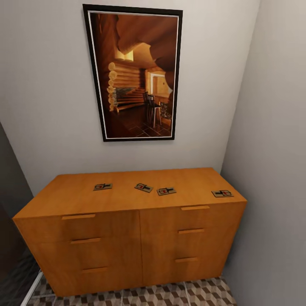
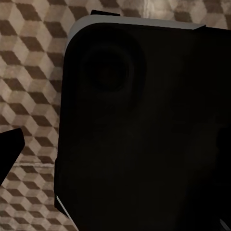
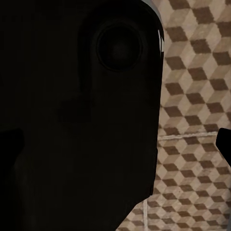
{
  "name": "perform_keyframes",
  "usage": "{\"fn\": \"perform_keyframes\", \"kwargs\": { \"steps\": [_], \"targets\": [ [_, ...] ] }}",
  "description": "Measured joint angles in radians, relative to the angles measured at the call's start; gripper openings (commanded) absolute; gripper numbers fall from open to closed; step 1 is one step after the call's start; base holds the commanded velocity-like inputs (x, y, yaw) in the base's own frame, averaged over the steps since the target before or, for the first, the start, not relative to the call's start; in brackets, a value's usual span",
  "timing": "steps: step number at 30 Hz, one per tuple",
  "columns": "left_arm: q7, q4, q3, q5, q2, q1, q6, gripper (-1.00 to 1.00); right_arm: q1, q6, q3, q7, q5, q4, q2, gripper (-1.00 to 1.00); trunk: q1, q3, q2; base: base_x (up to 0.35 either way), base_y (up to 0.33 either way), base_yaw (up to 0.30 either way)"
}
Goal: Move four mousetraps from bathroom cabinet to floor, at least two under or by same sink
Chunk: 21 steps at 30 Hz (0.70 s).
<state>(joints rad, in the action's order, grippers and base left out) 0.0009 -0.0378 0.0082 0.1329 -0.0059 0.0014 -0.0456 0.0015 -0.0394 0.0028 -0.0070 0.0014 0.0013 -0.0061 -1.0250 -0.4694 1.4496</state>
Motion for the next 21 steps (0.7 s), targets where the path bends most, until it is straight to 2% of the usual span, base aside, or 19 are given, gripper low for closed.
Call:
{"fn": "perform_keyframes", "kwargs": {
  "steps": [21],
  "targets": [
    [0.003, 0.0, -0.002, 0.001, 0.0, 0.0, 0.001, 1.0, 0.0, 0.0, 0.0, -0.001, 0.002, 0.0, 0.001, 1.0, 0.0, 0.0, 0.0, 0.0, 0.0, 0.0]
  ]
}}
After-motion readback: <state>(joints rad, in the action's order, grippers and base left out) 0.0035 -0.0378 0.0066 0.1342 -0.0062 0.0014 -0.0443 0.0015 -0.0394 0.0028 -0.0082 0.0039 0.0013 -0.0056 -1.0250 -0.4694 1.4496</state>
